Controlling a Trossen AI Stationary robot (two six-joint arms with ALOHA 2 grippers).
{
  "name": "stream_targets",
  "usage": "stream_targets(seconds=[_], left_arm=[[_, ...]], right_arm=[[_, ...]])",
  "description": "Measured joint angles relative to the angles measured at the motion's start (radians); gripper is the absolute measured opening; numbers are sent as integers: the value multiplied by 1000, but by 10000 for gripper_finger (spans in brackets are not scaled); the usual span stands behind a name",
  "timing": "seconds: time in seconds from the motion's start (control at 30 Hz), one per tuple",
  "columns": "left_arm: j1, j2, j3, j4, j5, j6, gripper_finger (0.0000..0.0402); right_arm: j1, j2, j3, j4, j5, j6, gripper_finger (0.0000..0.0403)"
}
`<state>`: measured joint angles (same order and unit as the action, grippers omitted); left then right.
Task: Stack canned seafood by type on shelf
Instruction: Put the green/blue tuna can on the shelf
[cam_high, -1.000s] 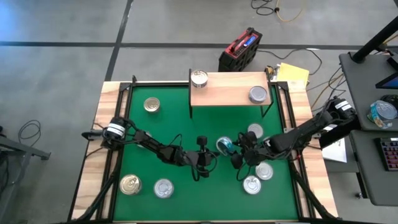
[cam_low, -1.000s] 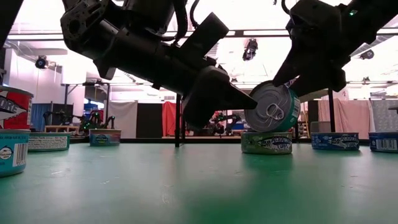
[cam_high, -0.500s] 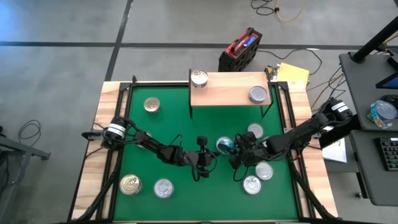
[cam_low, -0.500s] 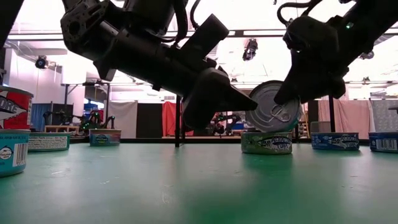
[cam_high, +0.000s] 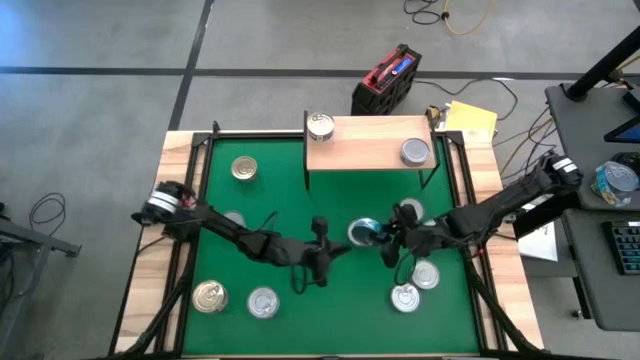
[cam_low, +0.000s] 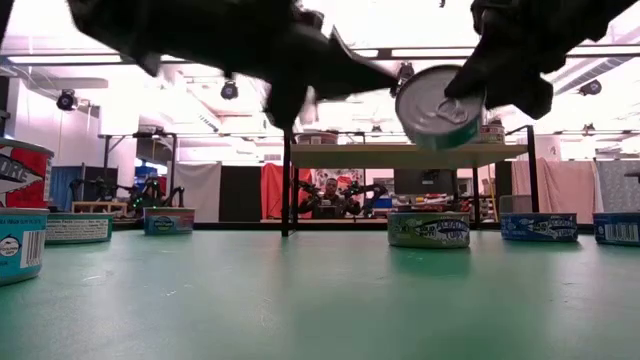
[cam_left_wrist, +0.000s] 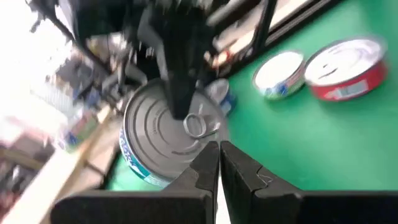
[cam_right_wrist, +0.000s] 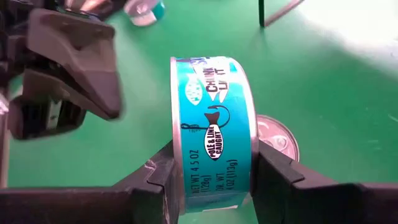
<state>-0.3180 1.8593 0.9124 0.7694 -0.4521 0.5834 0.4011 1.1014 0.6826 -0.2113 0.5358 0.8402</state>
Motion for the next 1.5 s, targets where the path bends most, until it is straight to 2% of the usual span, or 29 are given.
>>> stream_targets(seconds=[0.17,0.3,0.43,0.57,0.73,0.97,1.1,1.23,1.37,1.5], left_arm=[[-15,-162,-191,165,62,36,0],[-17,-272,-306,225,69,40,0],[-17,-340,-338,237,70,114,0],[-18,-358,-319,234,70,225,12],[-42,-338,-260,189,71,394,70],[-70,-277,-220,189,76,562,199],[-81,-229,-220,217,78,713,253],[-81,-162,-198,300,65,833,274],[-71,-108,-140,333,38,930,276],[-51,-44,-78,332,13,977,277]], right_arm=[[0,-95,-55,34,-17,-3,132],[-3,-131,-129,228,-57,-13,132],[-13,-139,-197,451,-174,-34,132],[-14,-138,-225,544,-224,-25,132],[-14,-132,-233,540,-256,51,132],[-6,-131,-277,567,-275,169,132],[-6,-128,-352,763,-275,200,132],[-7,-130,-429,992,-275,248,132],[-7,-111,-459,1025,-275,300,132],[-8,-85,-433,1039,-293,317,132]])
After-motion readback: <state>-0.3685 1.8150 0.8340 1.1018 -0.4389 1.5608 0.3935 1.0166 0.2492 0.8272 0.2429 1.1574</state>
